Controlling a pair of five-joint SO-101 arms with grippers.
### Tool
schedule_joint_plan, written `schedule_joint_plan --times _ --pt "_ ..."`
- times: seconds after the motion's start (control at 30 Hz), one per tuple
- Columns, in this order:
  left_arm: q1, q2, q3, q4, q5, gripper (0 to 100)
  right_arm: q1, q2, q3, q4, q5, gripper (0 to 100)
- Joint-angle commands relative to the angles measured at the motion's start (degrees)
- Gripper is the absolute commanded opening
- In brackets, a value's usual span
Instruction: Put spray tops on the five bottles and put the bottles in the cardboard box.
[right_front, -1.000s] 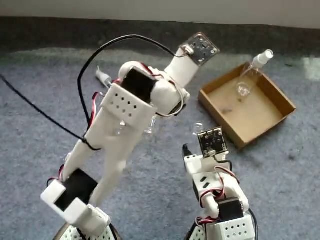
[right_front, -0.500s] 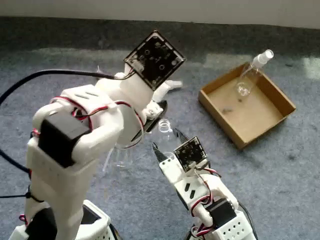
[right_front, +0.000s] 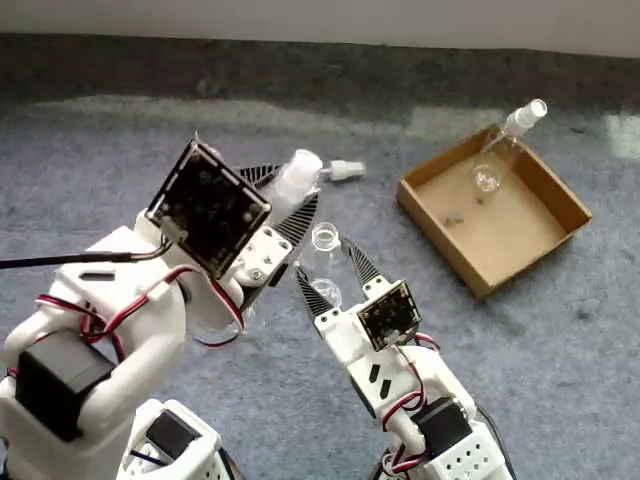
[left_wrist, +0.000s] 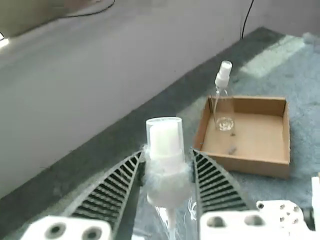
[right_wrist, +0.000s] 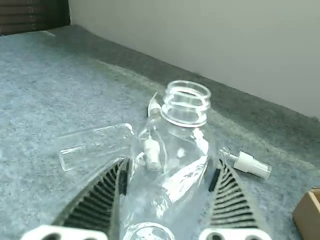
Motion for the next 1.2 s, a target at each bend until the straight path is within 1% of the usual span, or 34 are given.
schedule_joint_plan --times 0.0,0.1,0.17,0.23,0.27,0.37,0.47,0.7,0.87,0.93,1.03,1.07,1.17 --pt "0.04 -9.63 19.12 -23.91 0.79 0 -0.31 -0.75 6.64 -1.45 -0.18 8.7" --pt "0.04 -16.13 32.75 -39.30 0.79 0 -0.22 -0.75 6.73 -1.36 -0.18 8.7" --pt "0.13 -20.09 39.60 -47.91 0.79 0 -0.22 -0.66 6.73 -1.36 -0.18 8.7" --pt "0.04 -23.08 43.82 -54.42 0.88 0 -0.22 -0.40 6.73 -1.27 -0.18 8.6" --pt "0.04 -24.04 44.70 -56.26 0.88 0 -0.22 -0.31 6.73 -1.27 -0.18 8.6" --pt "0.04 -23.43 44.70 -58.64 0.88 0 -0.22 -0.31 6.73 -1.19 -0.18 8.5" --pt "0.04 -20.35 43.65 -61.27 0.97 0 -0.22 -0.75 6.73 1.27 -0.18 8.5" --pt "0.31 -12.26 43.65 -71.56 0.97 0 -0.22 -0.75 6.73 2.68 -0.18 8.5" --pt "0.48 -10.07 43.91 -72.09 1.05 0 -0.22 -0.75 6.73 2.68 -0.18 8.5" --pt "0.48 -10.15 43.56 -72.09 4.40 0 -0.22 -0.75 6.73 2.68 -0.18 8.5" --pt "0.13 -9.89 41.80 -71.38 12.66 0 -0.22 -0.75 6.73 2.68 -0.18 8.5" --pt "0.04 -9.71 41.27 -70.33 13.80 0 -0.22 -0.75 6.73 2.68 -0.18 8.5" --pt "0.04 -10.15 41.45 -68.92 13.89 0 -0.22 -0.75 6.73 2.77 -0.18 8.5"
